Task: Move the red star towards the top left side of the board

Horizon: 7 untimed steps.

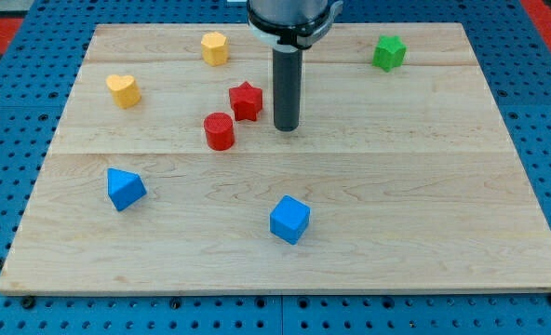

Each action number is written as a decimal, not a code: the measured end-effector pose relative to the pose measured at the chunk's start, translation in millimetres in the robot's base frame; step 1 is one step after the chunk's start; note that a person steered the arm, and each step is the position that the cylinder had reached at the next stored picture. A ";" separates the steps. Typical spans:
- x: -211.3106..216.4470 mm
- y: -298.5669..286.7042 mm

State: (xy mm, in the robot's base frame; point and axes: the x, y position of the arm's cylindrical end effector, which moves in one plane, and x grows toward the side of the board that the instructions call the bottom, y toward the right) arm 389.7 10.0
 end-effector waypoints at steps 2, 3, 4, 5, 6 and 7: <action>-48.3 -120.7; -81.6 -169.8; -93.3 -170.9; -114.6 -187.9; -125.6 -205.8; -127.2 -201.8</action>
State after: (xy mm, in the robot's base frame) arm 262.6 -191.8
